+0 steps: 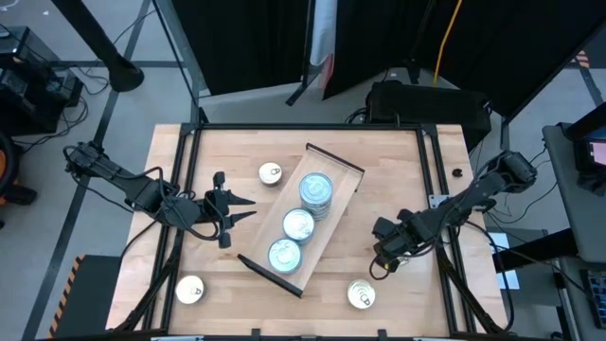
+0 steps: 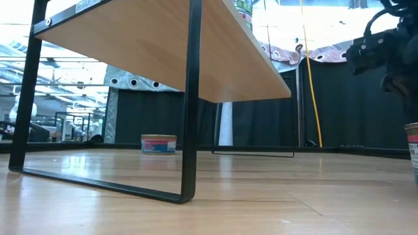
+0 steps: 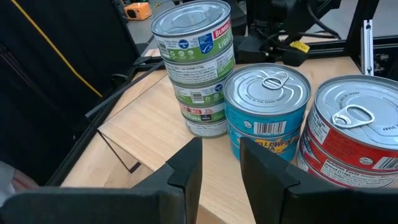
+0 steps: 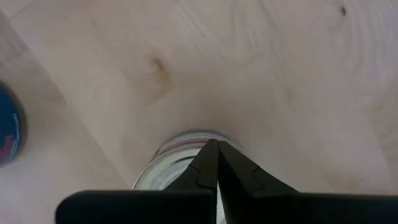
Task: Stack canned seafood by type on shelf
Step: Put the blue-pink tuna can on the shelf, then stack the blue-pink tuna can on top of the other blue-pink tuna can on the shelf
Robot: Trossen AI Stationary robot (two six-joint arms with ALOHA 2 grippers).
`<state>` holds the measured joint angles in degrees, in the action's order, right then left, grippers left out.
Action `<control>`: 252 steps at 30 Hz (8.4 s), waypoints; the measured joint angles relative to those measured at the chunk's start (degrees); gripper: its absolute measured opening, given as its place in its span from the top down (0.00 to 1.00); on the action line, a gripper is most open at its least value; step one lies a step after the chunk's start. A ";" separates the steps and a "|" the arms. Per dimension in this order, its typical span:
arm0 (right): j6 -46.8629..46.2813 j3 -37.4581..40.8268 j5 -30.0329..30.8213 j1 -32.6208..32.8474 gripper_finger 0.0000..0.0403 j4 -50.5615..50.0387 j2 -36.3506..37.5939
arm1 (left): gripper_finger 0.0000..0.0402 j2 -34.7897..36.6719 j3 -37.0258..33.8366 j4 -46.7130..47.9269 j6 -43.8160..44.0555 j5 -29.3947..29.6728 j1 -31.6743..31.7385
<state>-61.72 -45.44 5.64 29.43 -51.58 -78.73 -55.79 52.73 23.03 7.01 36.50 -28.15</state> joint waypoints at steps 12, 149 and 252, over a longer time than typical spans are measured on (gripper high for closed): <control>7.08 0.12 -2.25 -4.96 1.00 2.77 -3.94 | 0.73 -0.02 0.02 0.04 -0.30 -0.01 0.00; 64.18 -34.57 38.50 -13.76 0.21 -8.94 -13.30 | 0.73 -0.02 0.02 -1.53 -1.81 -0.21 0.01; 5.78 -31.18 45.28 7.16 1.00 -23.56 -10.52 | 1.00 -24.17 -15.08 -8.10 -2.77 -43.43 58.39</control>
<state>-55.94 -76.62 50.92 36.60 -75.13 -89.25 -79.96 37.65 14.93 4.23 -6.93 30.24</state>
